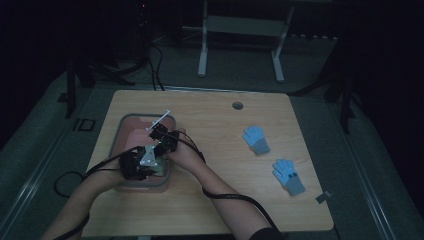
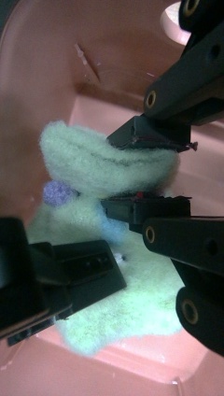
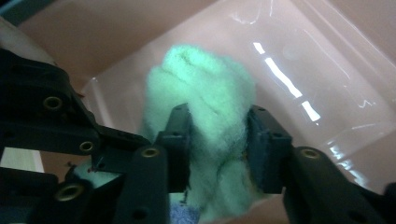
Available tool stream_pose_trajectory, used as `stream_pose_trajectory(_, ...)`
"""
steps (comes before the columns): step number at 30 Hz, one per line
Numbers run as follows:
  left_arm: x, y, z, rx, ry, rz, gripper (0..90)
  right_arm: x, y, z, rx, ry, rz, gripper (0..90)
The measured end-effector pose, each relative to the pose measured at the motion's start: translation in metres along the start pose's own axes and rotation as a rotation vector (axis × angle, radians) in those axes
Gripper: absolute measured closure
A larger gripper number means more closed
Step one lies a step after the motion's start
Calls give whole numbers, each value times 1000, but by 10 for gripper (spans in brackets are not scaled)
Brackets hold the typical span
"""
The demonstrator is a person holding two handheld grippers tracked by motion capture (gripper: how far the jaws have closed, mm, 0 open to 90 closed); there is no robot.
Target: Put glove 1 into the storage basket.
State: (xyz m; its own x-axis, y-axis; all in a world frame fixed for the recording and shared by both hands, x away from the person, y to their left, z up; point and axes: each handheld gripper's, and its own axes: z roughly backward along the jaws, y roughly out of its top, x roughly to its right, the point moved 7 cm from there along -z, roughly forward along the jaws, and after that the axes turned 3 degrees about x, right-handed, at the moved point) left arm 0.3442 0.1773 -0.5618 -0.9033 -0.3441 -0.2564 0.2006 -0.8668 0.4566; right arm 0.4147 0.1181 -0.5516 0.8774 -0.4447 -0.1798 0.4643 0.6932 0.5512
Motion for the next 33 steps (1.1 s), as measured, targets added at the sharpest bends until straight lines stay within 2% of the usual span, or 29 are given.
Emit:
stream_pose_trajectory(3,-1,0,-2,-9,-5,0,692,1,-2,0,-9,-24,18,542)
stream_pose_trajectory(5,-1,1,-2,-2,-15,7,685,1,-2,0,-2,-19,14,493)
stream_pose_trajectory(11,0,1,-4,-9,-36,12,651,1,-1,4,7,-23,25,447)
stream_pose_trajectory(13,0,2,-3,-2,-30,28,601,1,1,9,24,-18,25,403)
stream_pose_trajectory(15,-2,2,0,3,10,42,520,1,2,14,36,-18,21,393)
stream_pose_trajectory(17,-3,3,3,19,16,65,444,-1,3,18,47,2,7,379)
stream_pose_trajectory(20,-5,4,10,26,37,79,415,-3,5,24,60,-6,20,377)
stream_pose_trajectory(22,-6,5,15,34,36,108,378,-2,5,29,70,-9,15,377)
stream_pose_trajectory(25,-7,6,17,41,41,114,345,-2,4,35,79,-8,15,377)
stream_pose_trajectory(26,-6,7,21,42,43,148,345,-2,4,35,79,-8,15,375)
stream_pose_trajectory(28,-5,10,24,55,40,180,299,-2,1,48,100,-5,19,367)
stream_pose_trajectory(33,-1,19,29,94,48,239,289,0,-8,68,136,7,19,367)
